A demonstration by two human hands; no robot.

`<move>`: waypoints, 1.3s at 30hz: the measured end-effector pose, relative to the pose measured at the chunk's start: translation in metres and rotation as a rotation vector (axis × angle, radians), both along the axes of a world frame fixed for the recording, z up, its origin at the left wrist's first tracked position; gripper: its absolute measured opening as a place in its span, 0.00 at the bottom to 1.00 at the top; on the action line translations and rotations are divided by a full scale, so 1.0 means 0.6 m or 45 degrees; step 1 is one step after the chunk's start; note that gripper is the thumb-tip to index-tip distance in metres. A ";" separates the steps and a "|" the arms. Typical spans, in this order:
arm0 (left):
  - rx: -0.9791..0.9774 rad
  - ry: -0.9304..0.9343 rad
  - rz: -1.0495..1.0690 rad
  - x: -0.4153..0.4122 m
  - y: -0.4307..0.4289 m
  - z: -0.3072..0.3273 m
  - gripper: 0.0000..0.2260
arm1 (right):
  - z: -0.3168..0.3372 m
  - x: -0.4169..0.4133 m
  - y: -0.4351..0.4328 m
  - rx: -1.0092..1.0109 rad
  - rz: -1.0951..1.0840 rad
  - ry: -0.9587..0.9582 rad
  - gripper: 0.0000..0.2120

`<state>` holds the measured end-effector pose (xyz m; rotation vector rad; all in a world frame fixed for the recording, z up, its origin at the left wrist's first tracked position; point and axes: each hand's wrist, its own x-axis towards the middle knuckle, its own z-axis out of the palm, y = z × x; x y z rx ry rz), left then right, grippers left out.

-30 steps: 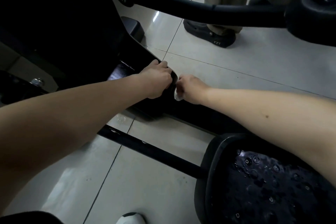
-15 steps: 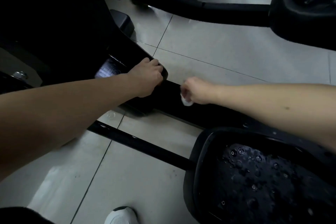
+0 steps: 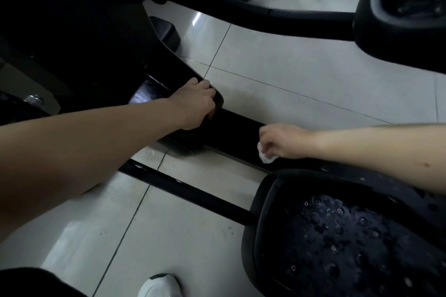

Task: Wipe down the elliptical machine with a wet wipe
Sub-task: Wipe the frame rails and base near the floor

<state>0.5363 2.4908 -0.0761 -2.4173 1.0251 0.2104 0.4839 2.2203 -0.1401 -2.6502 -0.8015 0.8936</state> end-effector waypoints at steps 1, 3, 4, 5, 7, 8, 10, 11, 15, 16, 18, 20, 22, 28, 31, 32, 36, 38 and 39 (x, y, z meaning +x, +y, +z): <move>-0.002 0.009 0.002 -0.001 0.001 0.001 0.13 | 0.003 0.003 0.001 -0.039 0.014 0.017 0.04; -0.003 0.027 0.000 -0.003 0.004 0.003 0.13 | 0.007 0.016 0.029 -0.056 0.015 -0.011 0.05; 0.001 0.034 0.000 -0.004 0.005 0.004 0.14 | 0.006 0.024 0.052 -0.031 -0.009 -0.040 0.06; 0.007 0.035 0.001 -0.006 0.008 0.006 0.14 | 0.001 0.032 0.080 0.015 -0.039 -0.068 0.06; 0.018 0.038 0.015 -0.008 0.012 0.009 0.14 | -0.008 0.046 0.140 0.121 -0.124 -0.060 0.04; 0.019 0.042 0.030 -0.009 0.014 0.011 0.13 | -0.013 0.050 0.167 0.177 -0.164 -0.046 0.04; 0.016 0.041 0.059 -0.010 0.017 0.014 0.13 | -0.020 0.053 0.202 0.262 -0.205 -0.041 0.07; 0.014 0.041 0.071 -0.010 0.018 0.016 0.13 | -0.022 0.054 0.209 0.282 -0.211 -0.058 0.09; -0.003 0.042 0.081 -0.009 0.016 0.014 0.13 | -0.014 0.040 0.193 0.265 -0.030 -0.063 0.03; -0.007 0.046 0.080 -0.009 0.013 0.012 0.13 | -0.011 0.032 0.183 0.243 0.038 -0.040 0.06; -0.028 0.047 0.067 -0.007 0.006 0.009 0.13 | -0.006 0.016 0.157 0.195 0.135 -0.012 0.08; -0.048 0.041 0.035 -0.003 -0.007 0.005 0.14 | -0.004 -0.001 0.119 0.130 0.201 -0.022 0.02; -0.067 0.060 0.015 0.001 -0.024 -0.001 0.14 | -0.006 -0.015 0.070 0.081 0.225 -0.005 0.02; -0.130 0.164 -0.045 0.005 -0.092 -0.025 0.14 | 0.002 -0.056 -0.106 -0.254 0.203 0.059 0.04; -0.176 0.233 -0.044 0.000 -0.121 -0.036 0.13 | 0.008 -0.073 -0.152 -0.401 0.125 0.070 0.06; -0.187 0.251 -0.039 0.000 -0.127 -0.039 0.13 | 0.007 -0.073 -0.153 -0.416 0.102 0.059 0.06; -0.206 0.313 -0.023 -0.001 -0.134 -0.045 0.13 | 0.005 -0.039 -0.094 -0.241 -0.093 -0.002 0.05; -0.213 0.313 -0.006 -0.002 -0.130 -0.042 0.12 | 0.003 -0.012 -0.036 -0.093 -0.206 -0.034 0.06; -0.212 0.316 0.006 -0.002 -0.129 -0.040 0.12 | 0.003 -0.001 -0.009 -0.038 -0.247 -0.028 0.07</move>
